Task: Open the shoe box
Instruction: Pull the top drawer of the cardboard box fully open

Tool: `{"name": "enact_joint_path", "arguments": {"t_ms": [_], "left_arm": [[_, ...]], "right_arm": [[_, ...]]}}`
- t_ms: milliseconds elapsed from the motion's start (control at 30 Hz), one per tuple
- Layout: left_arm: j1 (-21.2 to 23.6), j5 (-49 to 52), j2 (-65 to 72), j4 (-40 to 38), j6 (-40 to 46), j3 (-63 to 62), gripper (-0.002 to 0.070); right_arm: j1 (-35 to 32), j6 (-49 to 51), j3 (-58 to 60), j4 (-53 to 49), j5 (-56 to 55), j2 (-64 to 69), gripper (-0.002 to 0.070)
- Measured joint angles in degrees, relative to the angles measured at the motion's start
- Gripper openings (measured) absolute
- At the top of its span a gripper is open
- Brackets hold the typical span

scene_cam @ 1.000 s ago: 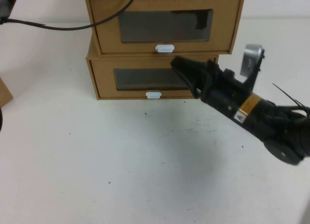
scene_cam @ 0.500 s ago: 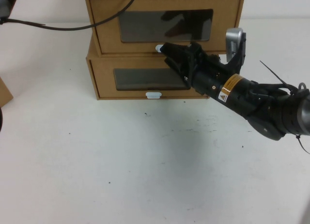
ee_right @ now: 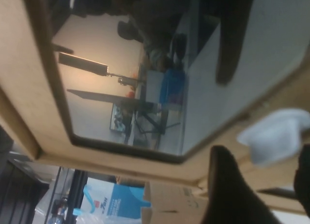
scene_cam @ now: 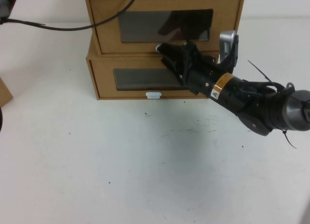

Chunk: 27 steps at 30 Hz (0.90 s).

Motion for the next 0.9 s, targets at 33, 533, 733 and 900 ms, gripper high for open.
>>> {"name": "enact_joint_path", "arguments": {"t_ms": [33,533,733,900], "left_arm": [[0.0,0.0,0.0,0.0,0.1,0.0,-0.0006],[0.0,0.0,0.0,0.0,0.2,0.0,-0.0006],[0.0,0.0,0.0,0.0,0.2,0.0,-0.0006],[0.0,0.1,0.0,0.0,0.3,0.0,-0.0006]], "right_arm": [[0.0,0.0,-0.4,0.1,0.3,0.0,0.028],[0.0,0.0,-1.0,2.2,2.4,0.0,0.0229],[0.0,0.0,-1.0,2.5,3.0,0.0,0.0155],[0.2,0.0,-1.0,3.2,3.2,0.0,0.0109]]}}
